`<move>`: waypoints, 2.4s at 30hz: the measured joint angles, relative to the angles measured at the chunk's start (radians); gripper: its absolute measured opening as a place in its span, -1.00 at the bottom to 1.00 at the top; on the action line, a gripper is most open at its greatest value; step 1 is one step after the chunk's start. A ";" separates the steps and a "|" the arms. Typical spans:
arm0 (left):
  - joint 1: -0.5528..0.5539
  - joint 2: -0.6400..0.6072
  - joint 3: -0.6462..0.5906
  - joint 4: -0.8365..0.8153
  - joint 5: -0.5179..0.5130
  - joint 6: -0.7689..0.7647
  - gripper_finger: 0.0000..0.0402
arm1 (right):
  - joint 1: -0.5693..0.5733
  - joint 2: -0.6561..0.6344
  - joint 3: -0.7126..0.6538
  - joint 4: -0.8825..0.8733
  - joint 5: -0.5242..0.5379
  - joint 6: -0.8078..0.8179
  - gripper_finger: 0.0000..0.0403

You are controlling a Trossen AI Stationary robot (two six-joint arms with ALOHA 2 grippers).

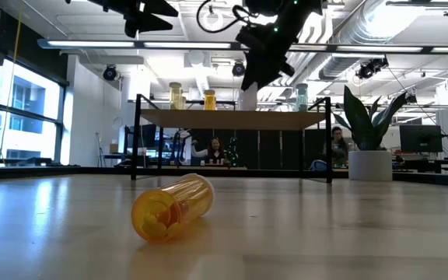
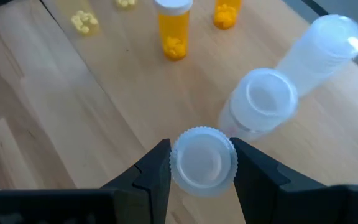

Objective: Pick and place medicine bottles onto shelf by color
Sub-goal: Put the white pill bottle on the shelf and align it to the other white pill bottle, then adjust the blue pill bottle on the shelf

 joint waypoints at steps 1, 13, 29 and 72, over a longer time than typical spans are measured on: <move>0.000 0.000 0.000 0.000 0.000 0.000 0.27 | 0.000 0.009 0.000 0.005 -0.003 0.000 -0.34; 0.000 0.000 0.000 -0.001 0.000 0.000 0.27 | 0.001 0.026 0.002 0.014 0.000 -0.007 -0.34; 0.000 0.000 0.000 -0.001 0.000 0.000 0.27 | 0.001 0.026 0.002 0.016 0.009 -0.008 -0.24; 0.000 0.000 0.000 -0.014 0.000 0.033 0.27 | -0.002 0.026 0.380 -0.306 0.189 -0.167 0.01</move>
